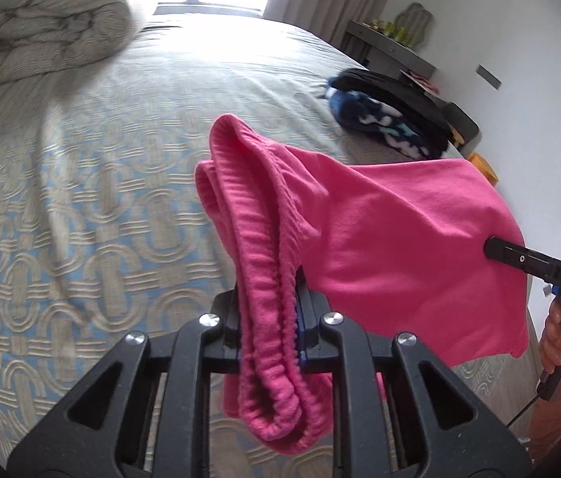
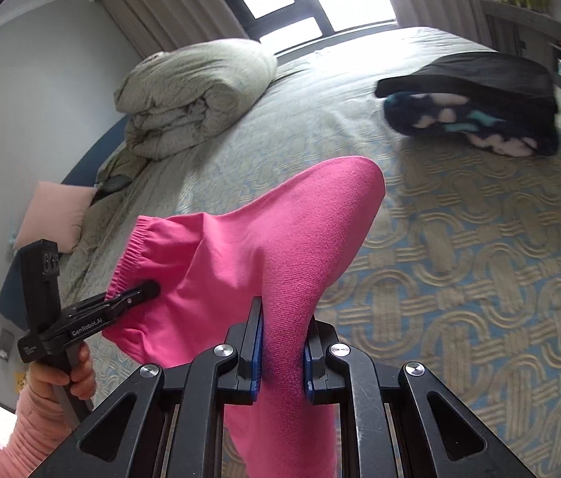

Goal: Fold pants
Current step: 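Carry the folded pants with the left tool and lower them onto the bed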

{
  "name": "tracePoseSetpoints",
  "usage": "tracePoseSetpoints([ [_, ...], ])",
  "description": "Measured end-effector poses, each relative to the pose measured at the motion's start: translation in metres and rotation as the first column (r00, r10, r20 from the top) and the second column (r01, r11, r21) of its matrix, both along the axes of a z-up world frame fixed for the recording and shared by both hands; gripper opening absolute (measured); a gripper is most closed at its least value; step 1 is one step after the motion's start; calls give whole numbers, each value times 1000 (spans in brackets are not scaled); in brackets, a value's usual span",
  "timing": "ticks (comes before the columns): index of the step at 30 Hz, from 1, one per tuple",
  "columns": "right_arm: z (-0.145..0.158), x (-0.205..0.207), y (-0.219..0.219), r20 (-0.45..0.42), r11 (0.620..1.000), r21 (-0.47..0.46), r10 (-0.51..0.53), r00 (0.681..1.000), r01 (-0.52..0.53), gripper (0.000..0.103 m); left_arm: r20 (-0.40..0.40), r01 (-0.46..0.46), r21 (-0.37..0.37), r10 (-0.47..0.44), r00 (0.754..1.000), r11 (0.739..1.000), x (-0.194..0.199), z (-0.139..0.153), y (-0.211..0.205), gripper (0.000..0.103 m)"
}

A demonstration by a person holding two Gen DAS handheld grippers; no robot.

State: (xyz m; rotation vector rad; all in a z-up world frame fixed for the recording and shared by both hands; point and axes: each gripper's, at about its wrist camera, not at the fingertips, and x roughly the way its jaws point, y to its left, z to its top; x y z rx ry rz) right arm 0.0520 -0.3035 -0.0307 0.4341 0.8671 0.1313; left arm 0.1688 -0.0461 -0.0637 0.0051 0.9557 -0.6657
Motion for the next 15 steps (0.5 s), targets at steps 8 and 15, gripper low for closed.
tracePoseSetpoints([
  [8, 2, -70, -89, 6, 986, 24, -164, 986, 164, 15, -8, 178, 9, -178, 984, 984, -27, 10, -108, 20],
  [15, 5, -123, -170, 15, 952, 10, -307, 951, 307, 15, 15, 330, 48, -331, 944, 943, -51, 20, -215, 20],
])
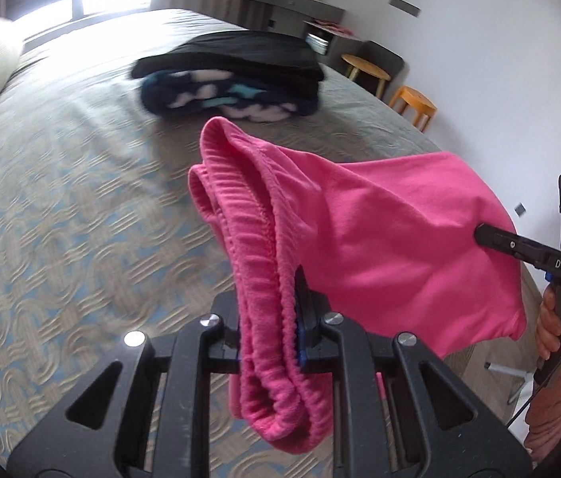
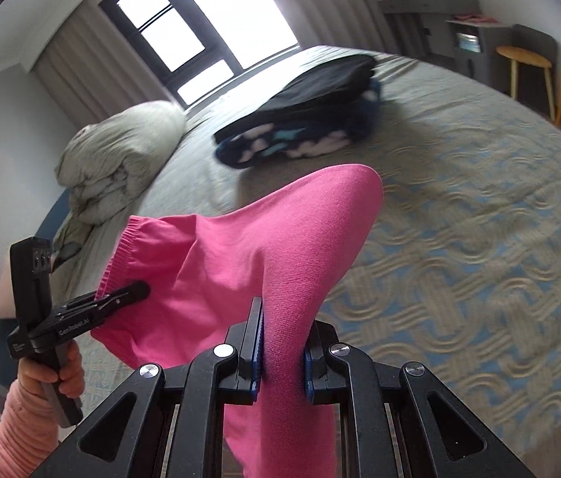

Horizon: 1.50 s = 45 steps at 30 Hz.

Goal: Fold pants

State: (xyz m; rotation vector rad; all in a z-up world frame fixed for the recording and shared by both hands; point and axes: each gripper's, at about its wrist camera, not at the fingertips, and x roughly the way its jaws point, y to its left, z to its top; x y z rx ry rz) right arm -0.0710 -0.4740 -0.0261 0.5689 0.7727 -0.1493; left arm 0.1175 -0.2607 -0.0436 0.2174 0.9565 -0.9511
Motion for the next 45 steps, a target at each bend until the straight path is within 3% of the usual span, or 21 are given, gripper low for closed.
tracePoseSetpoints([
  [6, 8, -44, -72, 28, 991, -26, -130, 991, 131, 15, 36, 127, -5, -127, 991, 992, -17, 15, -104, 20],
  [14, 12, -91, -174, 38, 947, -28, -318, 947, 319, 15, 100, 276, 22, -277, 956, 961, -40, 22, -235, 20],
  [18, 5, -98, -208, 24, 927, -30, -373, 928, 374, 15, 107, 305, 52, -309, 945, 951, -42, 8, -281, 21],
  [19, -1, -100, -219, 12, 920, -15, -391, 920, 391, 15, 118, 303, 71, -309, 944, 950, -41, 1, -288, 26],
  [21, -17, -102, -234, -23, 907, -1, -422, 906, 422, 17, 136, 261, 159, -283, 949, 952, -37, -24, -303, 32],
  [23, -44, -97, -247, -120, 883, -6, -468, 876, 470, 20, 132, 220, 254, -259, 957, 942, -32, -50, -311, 32],
  [25, -66, -98, -252, -195, 865, -17, -495, 846, 502, 25, 119, 213, 235, -245, 962, 948, -27, -56, -308, 44],
  [27, -71, -107, -250, -166, 848, -5, -523, 836, 529, 32, 131, 201, 221, -234, 963, 954, -23, -54, -301, 56],
  [30, -69, -118, -249, -171, 830, -18, -551, 816, 557, 45, 120, 218, 217, -248, 961, 952, -20, -49, -294, 58],
  [35, -50, -130, -239, -162, 800, -84, -599, 784, 594, 46, 166, 210, 196, -243, 956, 958, -22, -34, -279, 58],
  [38, -32, -127, -228, -123, 801, -135, -598, 792, 584, 46, 205, 215, 188, -253, 946, 958, -31, -22, -265, 58],
  [45, 14, -103, -183, -42, 838, -211, -522, 852, 503, 46, 250, 201, 114, -224, 942, 973, -37, 20, -223, 64],
])
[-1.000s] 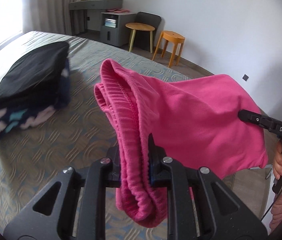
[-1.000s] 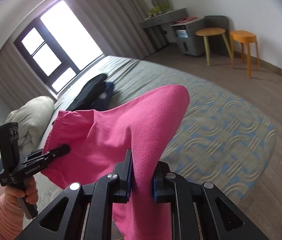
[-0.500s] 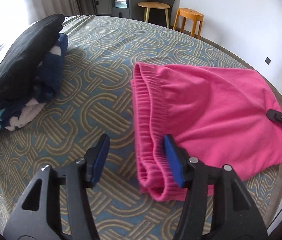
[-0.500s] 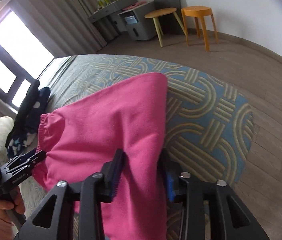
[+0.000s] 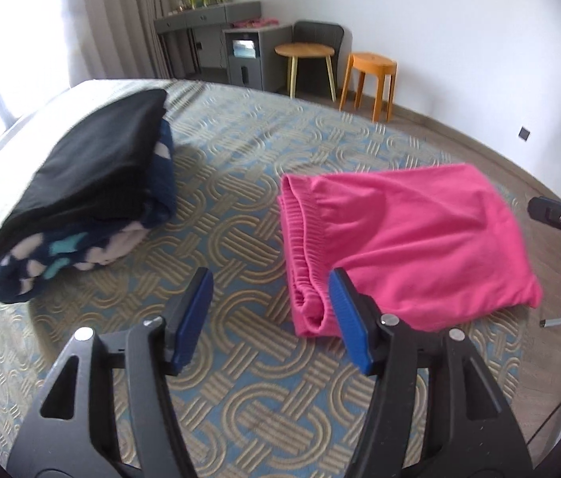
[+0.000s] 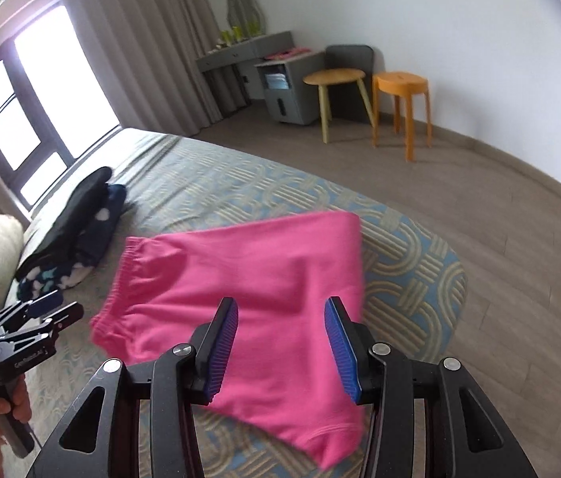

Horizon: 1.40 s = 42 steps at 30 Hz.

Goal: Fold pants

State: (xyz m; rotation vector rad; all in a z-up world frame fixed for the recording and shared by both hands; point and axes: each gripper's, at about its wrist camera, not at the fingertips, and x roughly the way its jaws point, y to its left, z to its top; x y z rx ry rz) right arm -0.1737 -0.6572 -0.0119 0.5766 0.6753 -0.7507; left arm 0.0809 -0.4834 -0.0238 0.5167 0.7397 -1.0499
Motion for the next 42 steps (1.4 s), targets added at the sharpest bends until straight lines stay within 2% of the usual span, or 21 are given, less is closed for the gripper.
tracePoseSetpoints([
  [8, 52, 46, 69, 27, 986, -85, 149, 989, -146, 46, 16, -53, -115, 56, 998, 992, 5, 52, 70, 66],
  [13, 107, 73, 138, 41, 943, -194, 282, 959, -269, 46, 52, -113, -207, 127, 991, 972, 7, 92, 134, 81],
  [14, 116, 75, 151, 46, 937, -212, 293, 955, -277, 46, 60, -118, -221, 135, 989, 968, 6, 100, 147, 82],
  [16, 134, 81, 178, 47, 932, -241, 289, 956, -270, 48, 70, -131, -227, 151, 986, 965, 2, 111, 167, 91],
  [19, 146, 79, 209, 32, 942, -254, 236, 971, -221, 53, 59, -131, -247, 150, 987, 960, -9, 121, 194, 92],
  [23, 143, 61, 248, -12, 946, -278, 169, 986, -166, 59, 38, -94, -263, 108, 993, 960, -33, 119, 218, 94],
  [30, 107, 6, 306, 17, 942, -334, 28, 999, -21, 64, 48, -11, -272, 25, 999, 962, -83, 97, 241, 94],
  [33, 90, -11, 315, 32, 949, -316, -14, 999, 24, 64, 14, -11, -264, 16, 1000, 965, -92, 87, 245, 94],
  [35, 83, -16, 313, 9, 956, -291, -37, 999, 38, 64, 0, -16, -263, 16, 1000, 965, -96, 84, 246, 94],
  [39, 79, -24, 311, 4, 962, -265, -66, 998, 64, 64, -27, -27, -276, 21, 999, 961, -102, 81, 251, 94],
  [42, 80, -29, 313, 11, 962, -262, -73, 997, 74, 64, -1, -18, -284, 18, 1000, 959, -108, 83, 253, 94],
])
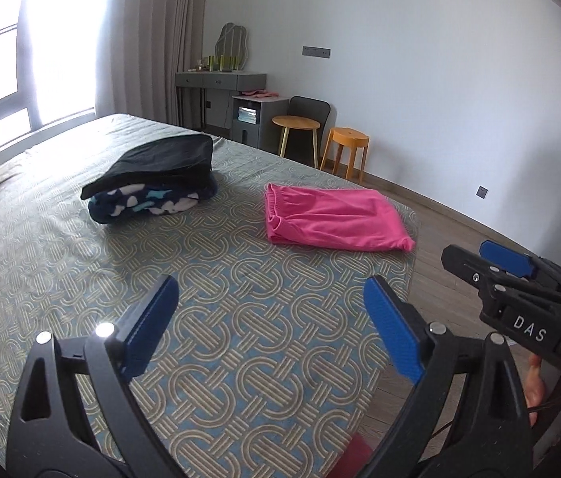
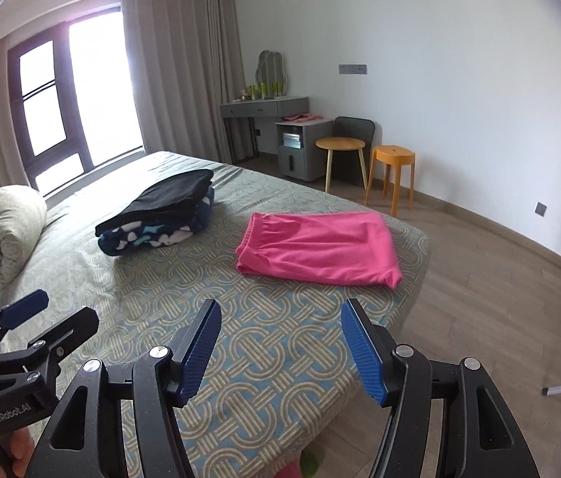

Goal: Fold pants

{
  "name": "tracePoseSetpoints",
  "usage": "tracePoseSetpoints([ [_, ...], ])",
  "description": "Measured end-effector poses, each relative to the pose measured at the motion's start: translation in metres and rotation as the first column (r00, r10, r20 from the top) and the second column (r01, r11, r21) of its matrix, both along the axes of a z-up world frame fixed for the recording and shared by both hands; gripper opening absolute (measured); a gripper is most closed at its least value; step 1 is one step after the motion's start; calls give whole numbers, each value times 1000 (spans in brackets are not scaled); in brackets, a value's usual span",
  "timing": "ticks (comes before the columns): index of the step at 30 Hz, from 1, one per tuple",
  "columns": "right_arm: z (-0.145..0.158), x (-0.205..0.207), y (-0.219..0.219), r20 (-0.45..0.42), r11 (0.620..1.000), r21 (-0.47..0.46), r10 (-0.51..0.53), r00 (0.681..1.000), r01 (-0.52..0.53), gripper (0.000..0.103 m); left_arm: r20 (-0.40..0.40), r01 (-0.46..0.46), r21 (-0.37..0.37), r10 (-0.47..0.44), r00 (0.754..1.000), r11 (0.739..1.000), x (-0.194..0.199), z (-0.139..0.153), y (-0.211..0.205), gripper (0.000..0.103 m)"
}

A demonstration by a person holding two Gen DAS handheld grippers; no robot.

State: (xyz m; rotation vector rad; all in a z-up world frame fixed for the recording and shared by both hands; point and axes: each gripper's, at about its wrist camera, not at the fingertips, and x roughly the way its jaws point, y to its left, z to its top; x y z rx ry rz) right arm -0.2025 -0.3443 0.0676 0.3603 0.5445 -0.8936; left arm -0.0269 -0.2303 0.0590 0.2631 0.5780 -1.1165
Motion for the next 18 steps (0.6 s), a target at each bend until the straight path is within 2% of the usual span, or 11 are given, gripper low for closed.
tracePoseSetpoints([
  [13, -3, -2, 3, 2, 1000, 11, 4, 1000, -4, 64, 66, -11, -6, 12, 998, 1000, -11, 4, 4, 94],
  [18, -5, 0, 2, 6, 1000, 15, 7, 1000, -7, 64, 65, -11, -1, 11, 998, 1000, -13, 4, 1, 94],
])
